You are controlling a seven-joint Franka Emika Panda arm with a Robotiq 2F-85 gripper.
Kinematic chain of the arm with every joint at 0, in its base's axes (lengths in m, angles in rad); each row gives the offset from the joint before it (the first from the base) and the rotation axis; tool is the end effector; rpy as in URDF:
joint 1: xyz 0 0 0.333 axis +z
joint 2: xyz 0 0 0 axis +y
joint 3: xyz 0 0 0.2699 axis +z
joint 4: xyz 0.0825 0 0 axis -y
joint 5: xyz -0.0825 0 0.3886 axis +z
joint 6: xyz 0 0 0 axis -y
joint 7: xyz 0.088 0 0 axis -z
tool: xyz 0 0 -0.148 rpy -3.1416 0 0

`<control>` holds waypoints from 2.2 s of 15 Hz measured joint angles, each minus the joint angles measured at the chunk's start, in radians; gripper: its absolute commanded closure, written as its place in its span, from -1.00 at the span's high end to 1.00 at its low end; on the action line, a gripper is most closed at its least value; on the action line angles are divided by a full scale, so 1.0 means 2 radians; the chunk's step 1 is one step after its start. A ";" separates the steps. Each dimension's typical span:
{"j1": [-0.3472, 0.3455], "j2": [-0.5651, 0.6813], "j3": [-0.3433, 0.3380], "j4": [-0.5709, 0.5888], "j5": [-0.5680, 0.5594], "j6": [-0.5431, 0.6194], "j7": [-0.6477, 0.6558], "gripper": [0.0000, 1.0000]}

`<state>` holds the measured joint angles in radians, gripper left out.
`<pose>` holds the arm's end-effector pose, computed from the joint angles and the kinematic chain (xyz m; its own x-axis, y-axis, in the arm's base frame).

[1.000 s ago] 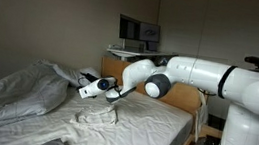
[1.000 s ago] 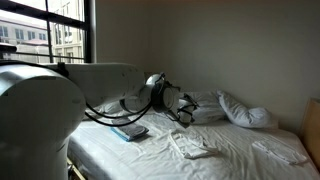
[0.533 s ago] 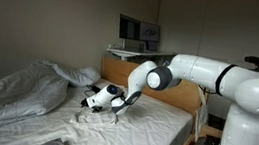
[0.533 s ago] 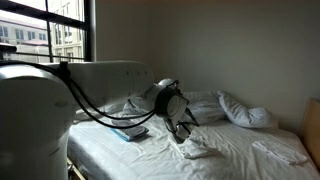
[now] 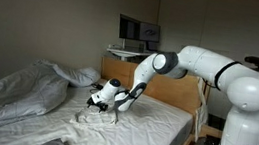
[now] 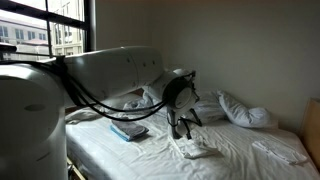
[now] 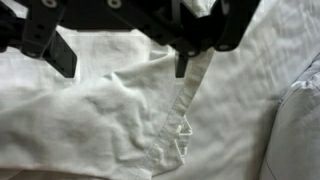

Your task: Fold the cloth

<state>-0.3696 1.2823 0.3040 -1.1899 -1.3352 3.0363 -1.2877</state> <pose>0.7226 -0.0313 0.0092 -0.4536 0.7939 -0.4049 0.6403 0.6064 0.4715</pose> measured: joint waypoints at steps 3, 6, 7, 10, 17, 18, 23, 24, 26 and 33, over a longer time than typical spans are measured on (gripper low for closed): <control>-0.039 -0.042 0.050 -0.065 0.024 -0.057 -0.053 1.00; -0.085 -0.076 0.098 -0.134 0.067 -0.118 -0.104 1.00; -0.101 -0.087 0.108 -0.155 0.078 -0.133 -0.111 1.00; -0.110 -0.126 0.077 -0.206 0.187 -0.136 -0.160 1.00; -0.104 -0.159 0.021 -0.261 0.370 -0.136 -0.276 1.00; -0.101 -0.158 0.016 -0.265 0.392 -0.136 -0.292 1.00; -0.094 -0.143 0.005 -0.270 0.473 -0.110 -0.354 1.00; -0.093 -0.137 0.003 -0.270 0.477 -0.089 -0.357 1.00; -0.091 -0.122 0.002 -0.270 0.480 -0.048 -0.357 1.00; -0.093 -0.078 0.017 -0.263 0.479 0.016 -0.358 0.21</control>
<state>-0.5563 1.1259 0.3383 -1.7156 -0.3775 3.0683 -2.0037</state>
